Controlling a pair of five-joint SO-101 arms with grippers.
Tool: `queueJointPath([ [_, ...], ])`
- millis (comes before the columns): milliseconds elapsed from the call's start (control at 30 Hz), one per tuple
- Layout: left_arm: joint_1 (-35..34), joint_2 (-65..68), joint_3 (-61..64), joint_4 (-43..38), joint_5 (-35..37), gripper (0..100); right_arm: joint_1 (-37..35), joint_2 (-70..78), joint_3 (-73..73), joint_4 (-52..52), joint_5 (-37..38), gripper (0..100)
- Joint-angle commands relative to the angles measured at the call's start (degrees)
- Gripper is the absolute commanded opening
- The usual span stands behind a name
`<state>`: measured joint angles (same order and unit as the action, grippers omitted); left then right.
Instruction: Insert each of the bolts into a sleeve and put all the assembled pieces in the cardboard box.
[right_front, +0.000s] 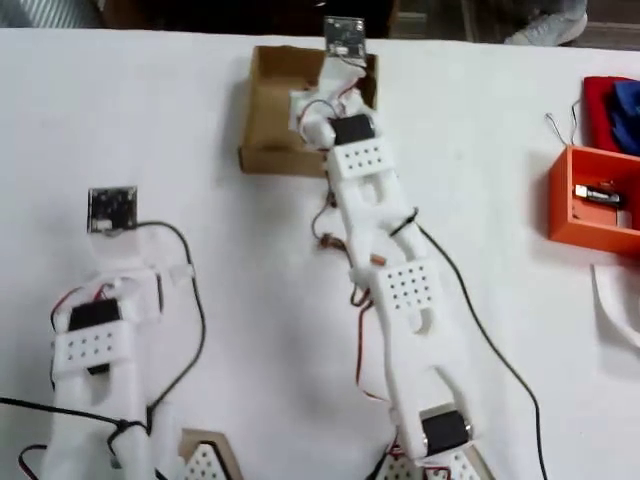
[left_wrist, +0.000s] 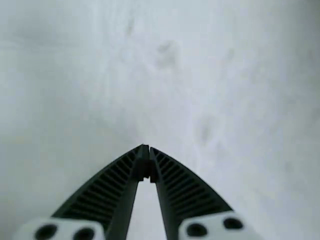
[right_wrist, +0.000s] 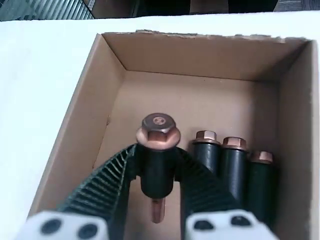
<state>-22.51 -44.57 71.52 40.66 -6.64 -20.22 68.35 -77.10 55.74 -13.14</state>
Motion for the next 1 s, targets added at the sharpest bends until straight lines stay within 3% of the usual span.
queueJointPath([
  [0,-0.26,-0.35,0.04,-1.67,-0.18,3,-0.48,-0.75,0.44,-1.45,0.53,2.2],
  [967,-0.26,0.0,0.13,-1.32,-0.26,3,-3.38,1.54,1.76,-4.53,0.53,2.2],
])
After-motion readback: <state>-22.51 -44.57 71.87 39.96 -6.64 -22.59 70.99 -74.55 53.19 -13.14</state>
